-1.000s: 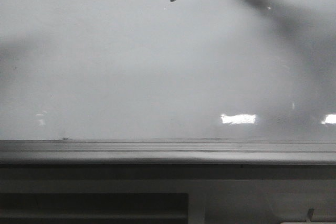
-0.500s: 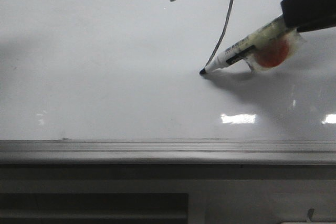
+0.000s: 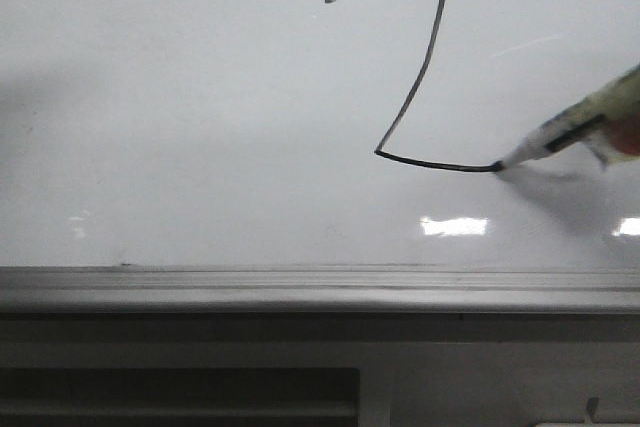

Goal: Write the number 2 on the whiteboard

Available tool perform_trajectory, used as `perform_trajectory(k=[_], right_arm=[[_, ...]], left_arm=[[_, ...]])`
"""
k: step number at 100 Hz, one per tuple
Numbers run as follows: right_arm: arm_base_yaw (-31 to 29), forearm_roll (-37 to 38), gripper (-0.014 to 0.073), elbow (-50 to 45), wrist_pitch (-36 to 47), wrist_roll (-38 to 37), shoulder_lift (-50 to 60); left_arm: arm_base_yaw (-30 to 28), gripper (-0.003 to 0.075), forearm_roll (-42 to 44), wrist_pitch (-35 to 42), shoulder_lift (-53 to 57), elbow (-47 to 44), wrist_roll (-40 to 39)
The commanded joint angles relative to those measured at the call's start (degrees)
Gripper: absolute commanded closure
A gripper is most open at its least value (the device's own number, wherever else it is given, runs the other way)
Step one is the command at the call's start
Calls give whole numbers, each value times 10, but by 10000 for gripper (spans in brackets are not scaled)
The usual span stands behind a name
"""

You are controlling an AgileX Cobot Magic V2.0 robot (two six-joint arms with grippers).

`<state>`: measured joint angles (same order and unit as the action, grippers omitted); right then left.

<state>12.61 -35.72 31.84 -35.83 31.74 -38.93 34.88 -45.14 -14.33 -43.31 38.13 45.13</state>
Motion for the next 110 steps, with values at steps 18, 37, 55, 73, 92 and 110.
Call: perform_trajectory(k=[18, 37, 55, 73, 92, 110], right_arm=[[-2, -56, 640, 20, -37, 22, 85], [9, -134, 640, 52, -25, 76, 73], [9, -167, 640, 100, -81, 135, -5], [9, -210, 640, 150, -142, 191, -86], [23, -213, 640, 203, -200, 217, -151], [64, -213, 640, 230, -208, 232, -188]], left_arm=[[0, 740, -26, 21, 3, 16, -5], [9, 739, -40, -25, -6, 16, 13], [69, 648, -110, -25, -31, 20, 125], [138, 355, -137, -4, -80, 40, 166], [175, 333, -134, 3, -142, 78, 177], [200, 333, -133, 3, -198, 117, 196]])
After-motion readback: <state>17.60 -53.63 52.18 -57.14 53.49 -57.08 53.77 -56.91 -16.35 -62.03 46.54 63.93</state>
